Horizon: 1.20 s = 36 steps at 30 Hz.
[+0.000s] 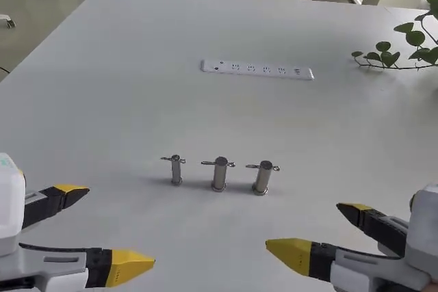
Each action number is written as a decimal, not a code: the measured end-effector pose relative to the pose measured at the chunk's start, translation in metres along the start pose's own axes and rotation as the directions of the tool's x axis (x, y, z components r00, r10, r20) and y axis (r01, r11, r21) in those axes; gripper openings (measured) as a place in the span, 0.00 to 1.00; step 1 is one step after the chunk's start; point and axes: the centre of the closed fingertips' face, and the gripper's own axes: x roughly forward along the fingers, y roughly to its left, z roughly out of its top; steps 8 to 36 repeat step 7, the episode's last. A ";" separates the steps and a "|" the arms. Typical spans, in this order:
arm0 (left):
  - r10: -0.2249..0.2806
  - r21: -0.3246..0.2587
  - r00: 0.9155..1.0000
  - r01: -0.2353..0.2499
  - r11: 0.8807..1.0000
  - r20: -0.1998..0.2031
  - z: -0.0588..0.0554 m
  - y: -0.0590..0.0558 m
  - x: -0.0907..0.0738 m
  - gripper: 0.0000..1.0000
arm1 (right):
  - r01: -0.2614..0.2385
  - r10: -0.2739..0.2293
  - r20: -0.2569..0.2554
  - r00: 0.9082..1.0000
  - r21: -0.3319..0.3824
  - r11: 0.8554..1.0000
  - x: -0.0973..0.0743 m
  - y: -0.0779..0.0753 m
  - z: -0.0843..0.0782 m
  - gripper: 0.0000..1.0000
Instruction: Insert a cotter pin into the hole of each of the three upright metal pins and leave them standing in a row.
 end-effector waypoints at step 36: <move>-0.014 0.000 0.999 0.014 1.000 -0.040 -0.011 -0.004 0.010 0.99 | -0.019 0.019 -0.045 0.999 0.003 1.000 0.003 0.004 -0.008 0.98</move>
